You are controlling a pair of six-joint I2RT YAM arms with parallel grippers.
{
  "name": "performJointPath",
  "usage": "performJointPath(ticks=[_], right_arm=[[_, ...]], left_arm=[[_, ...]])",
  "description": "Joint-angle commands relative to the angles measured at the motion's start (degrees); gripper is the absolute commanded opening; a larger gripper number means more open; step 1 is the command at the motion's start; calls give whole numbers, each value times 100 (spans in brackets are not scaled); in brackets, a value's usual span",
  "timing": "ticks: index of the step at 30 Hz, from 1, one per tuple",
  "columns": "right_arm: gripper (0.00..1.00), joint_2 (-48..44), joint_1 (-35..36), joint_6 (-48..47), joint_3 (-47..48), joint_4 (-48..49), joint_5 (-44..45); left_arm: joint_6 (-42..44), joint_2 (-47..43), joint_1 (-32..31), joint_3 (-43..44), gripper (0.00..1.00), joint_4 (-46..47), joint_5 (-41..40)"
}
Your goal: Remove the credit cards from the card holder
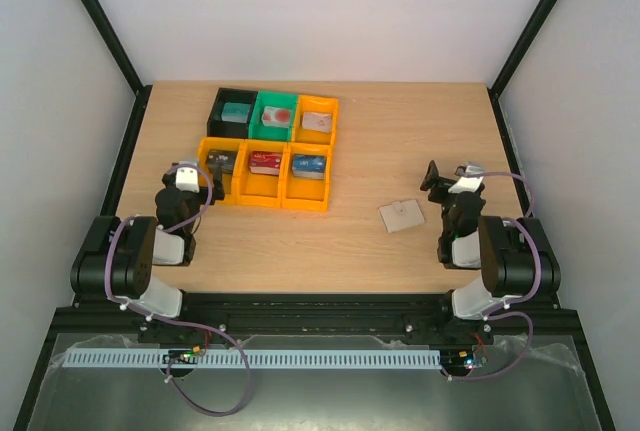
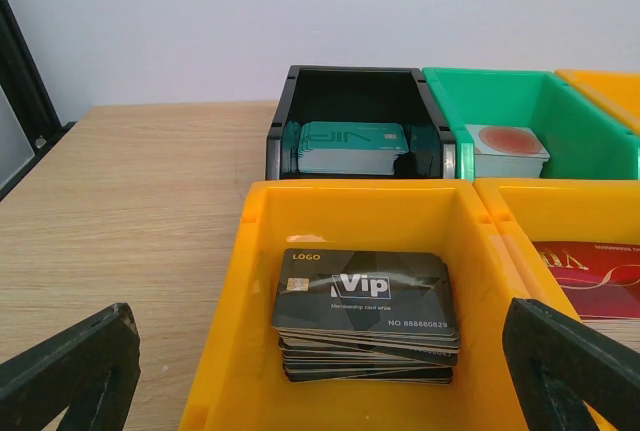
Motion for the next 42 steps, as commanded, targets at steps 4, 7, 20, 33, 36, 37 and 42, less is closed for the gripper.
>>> performJointPath(ticks=[4, 7, 20, 33, 36, 37, 42], right_arm=[[99, 0, 46, -131, 91, -3, 146], [98, -1, 46, -130, 91, -5, 146], [99, -1577, 17, 544, 971, -2790, 1161], [97, -3201, -7, 2232, 2600, -8683, 301], [91, -3252, -7, 2463, 2432, -9039, -45], [87, -3243, -7, 2567, 2338, -9074, -197], [74, -3003, -7, 3163, 1800, -8916, -1053]], left_arm=[[-58, 32, 26, 97, 100, 193, 74], [-58, 36, 28, 104, 100, 193, 77], [-471, -388, 224, 658, 100, -1145, -205], [675, -1266, 698, 4472, 99, -7431, 803], [873, -1364, 696, 4958, 99, -8510, 1072], [903, -1399, 695, 5055, 99, -8730, 1240], [763, -1507, 692, 5306, 99, -9459, 2262]])
